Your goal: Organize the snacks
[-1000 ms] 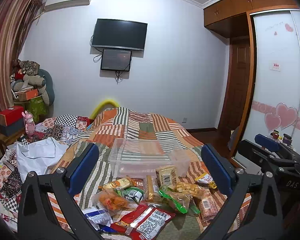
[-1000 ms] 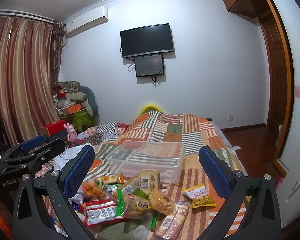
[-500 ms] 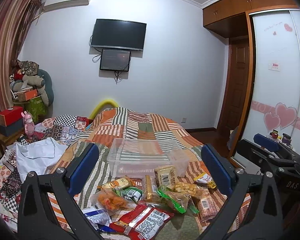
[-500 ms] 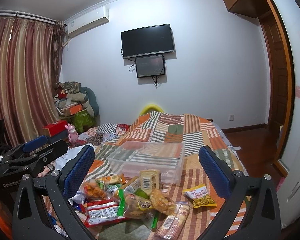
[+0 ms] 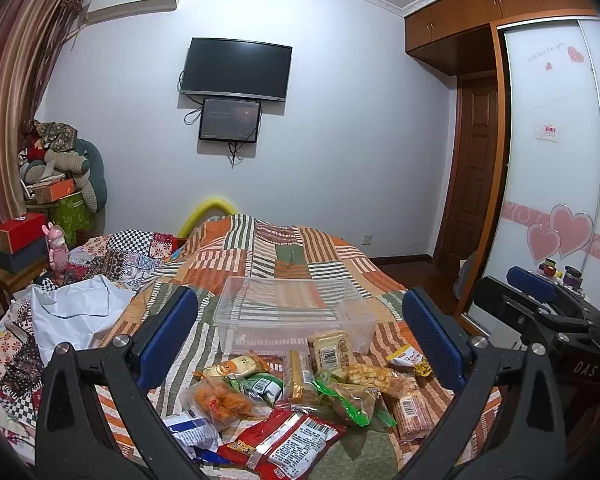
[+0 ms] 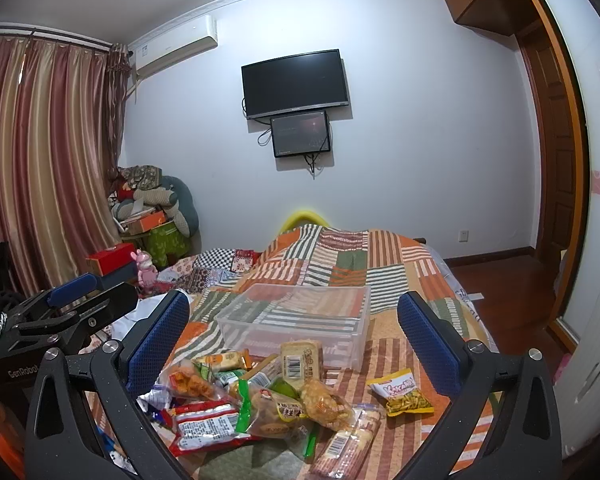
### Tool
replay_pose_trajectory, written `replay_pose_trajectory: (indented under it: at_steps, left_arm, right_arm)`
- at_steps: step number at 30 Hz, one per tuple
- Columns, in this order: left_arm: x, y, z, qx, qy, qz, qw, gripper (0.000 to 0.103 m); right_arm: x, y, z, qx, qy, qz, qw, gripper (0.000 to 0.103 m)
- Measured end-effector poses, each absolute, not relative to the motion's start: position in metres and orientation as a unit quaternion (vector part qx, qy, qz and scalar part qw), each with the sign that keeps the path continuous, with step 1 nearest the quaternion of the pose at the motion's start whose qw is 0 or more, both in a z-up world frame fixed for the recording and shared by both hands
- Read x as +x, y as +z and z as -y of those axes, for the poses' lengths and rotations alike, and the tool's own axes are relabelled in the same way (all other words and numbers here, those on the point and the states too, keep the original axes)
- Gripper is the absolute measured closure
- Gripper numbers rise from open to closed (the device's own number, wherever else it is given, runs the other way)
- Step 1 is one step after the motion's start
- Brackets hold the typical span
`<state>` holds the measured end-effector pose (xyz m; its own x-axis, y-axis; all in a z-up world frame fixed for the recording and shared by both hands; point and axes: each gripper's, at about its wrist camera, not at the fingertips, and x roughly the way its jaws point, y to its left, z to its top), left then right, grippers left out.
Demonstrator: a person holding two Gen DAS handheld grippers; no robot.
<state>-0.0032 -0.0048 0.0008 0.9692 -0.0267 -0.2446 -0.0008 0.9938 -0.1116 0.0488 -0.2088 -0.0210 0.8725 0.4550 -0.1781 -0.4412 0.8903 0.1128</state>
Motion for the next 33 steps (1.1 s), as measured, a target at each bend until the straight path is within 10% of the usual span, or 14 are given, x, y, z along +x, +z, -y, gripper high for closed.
replay_pose_trajectory:
  at_steps: [33]
  left_arm:
    - [-0.0048,0.0027,0.0038,-0.059,-0.014,-0.128,0.990,0.000]
  right_arm:
    - [0.0530,-0.0248,0.2077,0.037,0.232,-0.107,0.966,0.000]
